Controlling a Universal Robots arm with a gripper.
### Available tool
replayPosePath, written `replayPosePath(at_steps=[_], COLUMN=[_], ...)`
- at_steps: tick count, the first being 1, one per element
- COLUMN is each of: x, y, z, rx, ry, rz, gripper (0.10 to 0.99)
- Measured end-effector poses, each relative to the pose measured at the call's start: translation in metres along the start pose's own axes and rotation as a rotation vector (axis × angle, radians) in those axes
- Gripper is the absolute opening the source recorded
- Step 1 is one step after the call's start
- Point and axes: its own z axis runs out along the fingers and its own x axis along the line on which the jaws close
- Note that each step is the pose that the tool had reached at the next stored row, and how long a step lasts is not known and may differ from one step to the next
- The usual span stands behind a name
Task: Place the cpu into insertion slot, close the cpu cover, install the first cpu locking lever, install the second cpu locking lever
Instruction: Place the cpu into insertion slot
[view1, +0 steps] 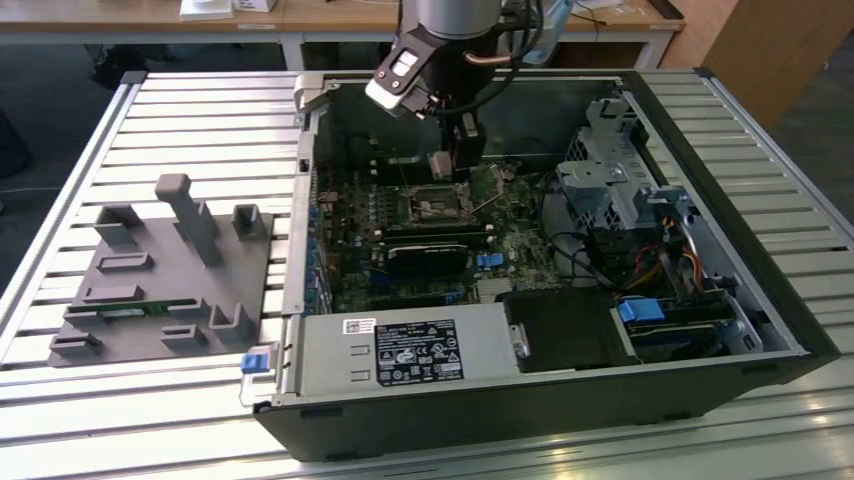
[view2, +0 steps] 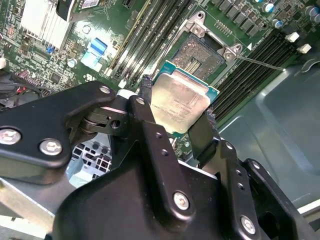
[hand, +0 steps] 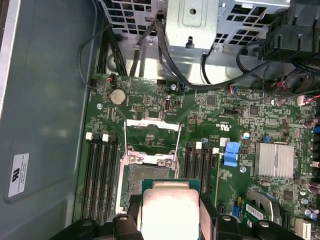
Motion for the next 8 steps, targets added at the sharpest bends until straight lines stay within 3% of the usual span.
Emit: replayPosePath(at_steps=[8], x=[0.0], y=[-0.0003], z=[0.0026], rx=[0.0], ry=[0.0], rz=[0.0], gripper=[0.541])
